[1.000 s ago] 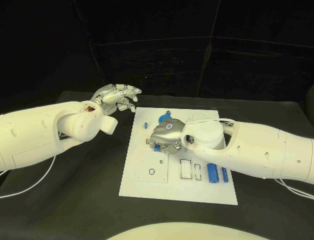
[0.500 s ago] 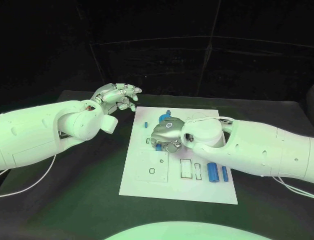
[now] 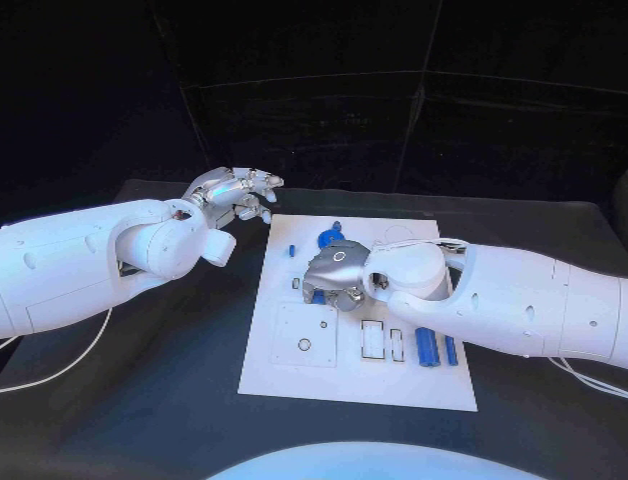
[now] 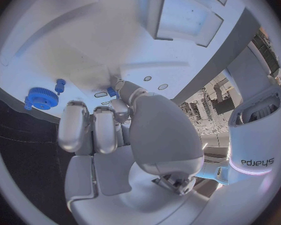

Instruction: Assemble the parts on the task board

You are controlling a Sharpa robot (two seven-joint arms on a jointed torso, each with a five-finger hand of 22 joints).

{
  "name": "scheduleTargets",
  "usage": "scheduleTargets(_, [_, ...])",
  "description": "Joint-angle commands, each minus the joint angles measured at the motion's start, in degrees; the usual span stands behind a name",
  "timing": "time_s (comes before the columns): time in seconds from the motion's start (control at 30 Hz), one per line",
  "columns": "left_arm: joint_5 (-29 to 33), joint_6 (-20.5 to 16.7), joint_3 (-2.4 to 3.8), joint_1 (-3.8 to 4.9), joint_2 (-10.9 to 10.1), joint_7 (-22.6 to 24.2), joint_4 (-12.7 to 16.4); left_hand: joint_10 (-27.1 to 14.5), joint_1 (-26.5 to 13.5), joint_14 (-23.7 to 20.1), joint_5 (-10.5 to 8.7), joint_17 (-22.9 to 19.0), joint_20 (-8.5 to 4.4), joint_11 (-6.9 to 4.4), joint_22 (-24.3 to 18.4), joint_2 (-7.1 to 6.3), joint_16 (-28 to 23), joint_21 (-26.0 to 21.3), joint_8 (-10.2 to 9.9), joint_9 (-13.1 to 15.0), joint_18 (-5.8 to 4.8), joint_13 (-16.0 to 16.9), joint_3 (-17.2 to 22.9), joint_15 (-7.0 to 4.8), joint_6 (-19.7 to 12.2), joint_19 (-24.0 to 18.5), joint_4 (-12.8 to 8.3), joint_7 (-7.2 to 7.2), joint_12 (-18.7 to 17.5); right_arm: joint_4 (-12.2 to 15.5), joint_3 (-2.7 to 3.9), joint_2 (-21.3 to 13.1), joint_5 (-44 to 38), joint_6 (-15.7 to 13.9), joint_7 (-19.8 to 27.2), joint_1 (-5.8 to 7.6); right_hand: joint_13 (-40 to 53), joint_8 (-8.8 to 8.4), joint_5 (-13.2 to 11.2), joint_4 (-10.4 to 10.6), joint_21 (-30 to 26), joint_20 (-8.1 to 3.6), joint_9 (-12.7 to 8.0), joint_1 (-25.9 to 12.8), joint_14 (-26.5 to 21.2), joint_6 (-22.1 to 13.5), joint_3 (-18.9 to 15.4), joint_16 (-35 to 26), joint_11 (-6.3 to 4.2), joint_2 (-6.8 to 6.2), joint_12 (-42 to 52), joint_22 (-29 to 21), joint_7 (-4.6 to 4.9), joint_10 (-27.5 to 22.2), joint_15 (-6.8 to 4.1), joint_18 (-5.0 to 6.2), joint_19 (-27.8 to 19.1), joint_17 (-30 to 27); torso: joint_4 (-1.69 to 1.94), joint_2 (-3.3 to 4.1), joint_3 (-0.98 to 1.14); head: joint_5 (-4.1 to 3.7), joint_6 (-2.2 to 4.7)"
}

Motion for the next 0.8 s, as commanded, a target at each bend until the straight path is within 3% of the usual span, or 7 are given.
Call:
scheduleTargets(0.03, [0.2, 0.0, 0.05, 0.09, 0.1, -0.8, 0.0, -0.4, 0.5, -0.4, -0.03, -0.1, 0.30, 0.01, -0.1, 0.12, -0.3, -0.4, 0.3, -0.1, 0.73, -0.1, 0.1, -0.04, -0.5, 0.0, -0.3, -0.05, -0.4, 0.2, -0.37, -0.1, -0.6, 0.3, 0.8, -0.19, 0.1, -0.26, -0.2, -0.2, 0.1, -0.38, -0.1, -0.4, 3.0, -0.5, 0.2, 0.2, -0.37, -0.38, -0.1, 0.1, -0.02, 0.1, -0.46, -0.55, 0.0, 0.1, 0.02, -0.02, 0.01, 0.14, -0.04])
scheduleTargets(0.4, [0.0, 0.3, 0.05, 0.09, 0.2, -1.4, -0.2, -0.6, 0.9, -0.6, -0.04, -0.4, 0.34, 0.05, -0.3, 0.25, -0.5, -0.6, 0.3, -0.2, 0.74, -0.4, 0.2, 0.00, -0.6, 0.0, -0.6, 0.01, -0.3, 0.3, -0.45, -0.2, -0.9, -0.2, 0.4, -0.19, 0.3, 0.05, 0.3, -0.5, 0.1, -0.48, 0.1, -0.7, 3.0, -0.5, 0.6, 0.3, -0.31, -0.60, 0.1, 0.2, 0.19, 0.1, -0.47, -0.58, 0.0, 0.3, 0.05, -0.01, -0.02, 0.09, 0.07])
scheduleTargets(0.67, [0.0, 0.5, 0.05, 0.09, 0.3, -1.8, -0.3, -0.7, 0.9, -0.7, -0.05, -0.6, 0.35, 0.07, -0.3, 0.28, -0.7, -0.7, 0.4, -0.2, 0.74, -0.4, 0.2, 0.01, -0.6, 0.0, -0.6, 0.03, -0.3, 0.3, -0.45, -0.3, -0.7, -3.1, 1.3, -0.19, 1.8, 2.12, -0.2, 0.4, 0.4, -0.16, 0.7, -2.7, 3.2, 3.8, 0.7, 0.6, 0.43, 0.15, 1.6, 0.8, 1.34, 0.9, 0.00, -0.72, 0.4, 0.7, 0.00, -0.03, -0.01, 0.14, 0.04])
scheduleTargets(0.8, [0.0, 0.6, 0.05, 0.09, 0.3, -1.9, -0.5, -0.8, 1.0, -0.8, -0.06, -0.7, 0.37, 0.11, -0.4, 0.35, -0.8, -0.7, 0.4, -0.3, 0.73, -0.5, 0.2, 0.03, -0.7, 0.0, -0.7, 0.07, -0.3, 0.3, -0.45, -0.5, -0.3, -5.5, 2.2, -0.19, 2.6, 3.50, -0.6, 1.3, 0.6, 0.32, 1.2, -3.7, 3.3, 7.0, 0.3, 1.0, 1.34, 1.03, 2.5, 1.3, 1.47, 1.3, 0.66, -0.85, 0.7, 1.1, -0.05, -0.02, -0.02, 0.20, 0.02])
